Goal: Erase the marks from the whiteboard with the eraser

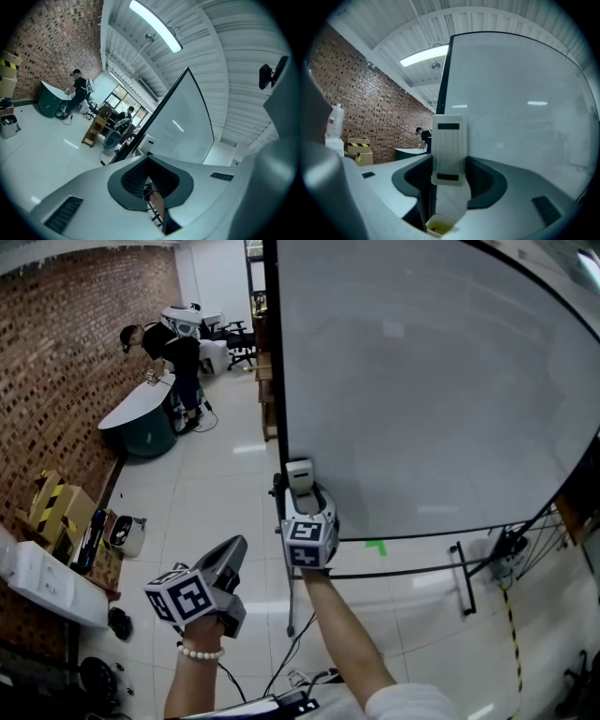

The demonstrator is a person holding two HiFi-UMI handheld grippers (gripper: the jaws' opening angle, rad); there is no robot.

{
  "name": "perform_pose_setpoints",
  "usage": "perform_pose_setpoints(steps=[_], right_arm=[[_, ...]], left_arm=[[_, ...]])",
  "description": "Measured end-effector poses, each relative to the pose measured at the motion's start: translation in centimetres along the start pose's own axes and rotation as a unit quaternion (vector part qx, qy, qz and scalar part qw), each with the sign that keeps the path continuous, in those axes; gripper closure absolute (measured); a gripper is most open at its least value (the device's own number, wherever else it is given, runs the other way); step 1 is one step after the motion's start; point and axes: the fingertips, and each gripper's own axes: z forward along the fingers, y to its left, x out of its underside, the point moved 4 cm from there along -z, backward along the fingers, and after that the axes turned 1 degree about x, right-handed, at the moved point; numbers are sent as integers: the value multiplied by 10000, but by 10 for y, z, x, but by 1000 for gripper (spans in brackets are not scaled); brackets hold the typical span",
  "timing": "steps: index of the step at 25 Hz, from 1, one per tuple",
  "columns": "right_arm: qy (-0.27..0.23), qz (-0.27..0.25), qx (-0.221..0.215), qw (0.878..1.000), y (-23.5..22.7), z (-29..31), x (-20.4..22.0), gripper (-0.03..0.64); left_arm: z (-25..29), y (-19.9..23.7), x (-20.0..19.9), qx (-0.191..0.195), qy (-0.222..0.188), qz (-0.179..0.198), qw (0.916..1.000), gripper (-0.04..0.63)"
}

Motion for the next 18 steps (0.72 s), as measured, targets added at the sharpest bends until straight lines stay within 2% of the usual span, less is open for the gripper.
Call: perform_pose_setpoints(steps=[9,18], right_arm=[[77,120,195,9997,-59,-18,0,367],[7,402,298,9987,-133,-34,8,367]], left_arm=[[36,-19,27,-8,80,-78,9999,600],[92,-67,58,134,190,-37,9997,600]])
